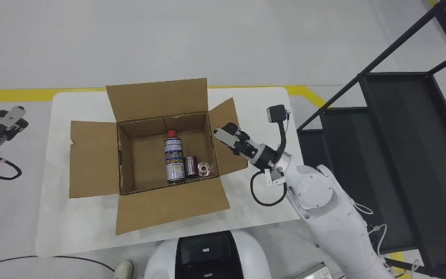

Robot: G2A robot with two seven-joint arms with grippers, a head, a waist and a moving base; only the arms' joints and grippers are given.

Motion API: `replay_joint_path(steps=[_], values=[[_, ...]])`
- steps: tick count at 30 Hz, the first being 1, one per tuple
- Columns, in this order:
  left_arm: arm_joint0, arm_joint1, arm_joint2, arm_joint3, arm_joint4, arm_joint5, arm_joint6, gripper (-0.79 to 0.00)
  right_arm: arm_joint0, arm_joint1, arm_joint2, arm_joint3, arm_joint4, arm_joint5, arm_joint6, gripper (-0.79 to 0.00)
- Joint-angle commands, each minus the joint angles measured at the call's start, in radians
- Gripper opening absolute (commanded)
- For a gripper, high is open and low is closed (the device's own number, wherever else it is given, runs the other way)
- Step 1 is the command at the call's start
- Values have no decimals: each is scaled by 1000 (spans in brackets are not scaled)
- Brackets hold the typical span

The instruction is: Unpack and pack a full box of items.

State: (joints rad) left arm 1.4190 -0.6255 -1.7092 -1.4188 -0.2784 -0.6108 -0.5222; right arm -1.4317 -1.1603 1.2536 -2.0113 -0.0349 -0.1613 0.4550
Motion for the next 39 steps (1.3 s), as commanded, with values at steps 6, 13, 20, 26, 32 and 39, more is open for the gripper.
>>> replay_joint_path(steps=[6, 13, 20, 26, 32, 39], values=[[0, 0, 0, 0, 0, 0, 0, 0, 2, 0, -3, -2, -1, 1, 2, 0], [0, 0, 0, 0, 0, 0, 0, 0, 211, -20, -132, 113, -30, 172, 119, 0], [0, 0, 0, 0, 0, 0, 0, 0, 441, -71, -382, 283, -121, 357, 215, 0], [0, 0, 0, 0, 0, 0, 0, 0, 562, -137, -598, 401, -187, 499, 237, 0], [0, 0, 0, 0, 0, 0, 0, 0, 657, -196, -734, 530, -272, 556, 257, 0], [0, 0, 0, 0, 0, 0, 0, 0, 657, -196, -734, 530, -272, 556, 257, 0]])
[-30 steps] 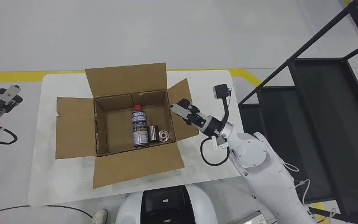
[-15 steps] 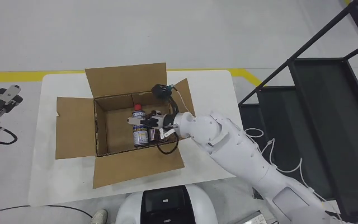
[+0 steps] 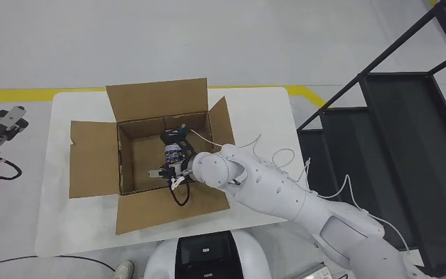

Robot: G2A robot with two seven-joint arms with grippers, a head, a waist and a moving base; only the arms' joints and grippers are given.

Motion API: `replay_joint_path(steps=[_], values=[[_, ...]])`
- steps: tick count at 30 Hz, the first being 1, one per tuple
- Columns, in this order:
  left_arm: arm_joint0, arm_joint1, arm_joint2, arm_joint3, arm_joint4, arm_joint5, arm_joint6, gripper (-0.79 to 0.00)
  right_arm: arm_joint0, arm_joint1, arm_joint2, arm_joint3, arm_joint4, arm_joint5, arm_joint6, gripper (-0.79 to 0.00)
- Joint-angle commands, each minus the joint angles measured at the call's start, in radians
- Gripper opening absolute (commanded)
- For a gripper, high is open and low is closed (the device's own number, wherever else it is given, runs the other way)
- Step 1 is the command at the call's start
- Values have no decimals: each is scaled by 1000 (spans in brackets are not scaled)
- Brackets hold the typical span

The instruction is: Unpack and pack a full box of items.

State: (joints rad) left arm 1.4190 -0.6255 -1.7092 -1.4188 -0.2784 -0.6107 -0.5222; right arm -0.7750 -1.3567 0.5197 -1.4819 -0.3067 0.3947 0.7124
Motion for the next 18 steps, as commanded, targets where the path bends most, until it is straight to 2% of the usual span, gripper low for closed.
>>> replay_joint_path(steps=[1, 11, 14, 18], values=[[0, 0, 0, 0, 0, 0, 0, 0, 0, 0, 0, 0, 0, 0, 0, 0], [0, 0, 0, 0, 0, 0, 0, 0, 4, -4, -5, 6, -25, 25, -9, 0], [0, 0, 0, 0, 0, 0, 0, 0, 56, -27, -40, 29, -81, 74, 23, 0], [0, 0, 0, 0, 0, 0, 0, 0, 117, -71, -67, 129, -71, 110, 30, 0]])
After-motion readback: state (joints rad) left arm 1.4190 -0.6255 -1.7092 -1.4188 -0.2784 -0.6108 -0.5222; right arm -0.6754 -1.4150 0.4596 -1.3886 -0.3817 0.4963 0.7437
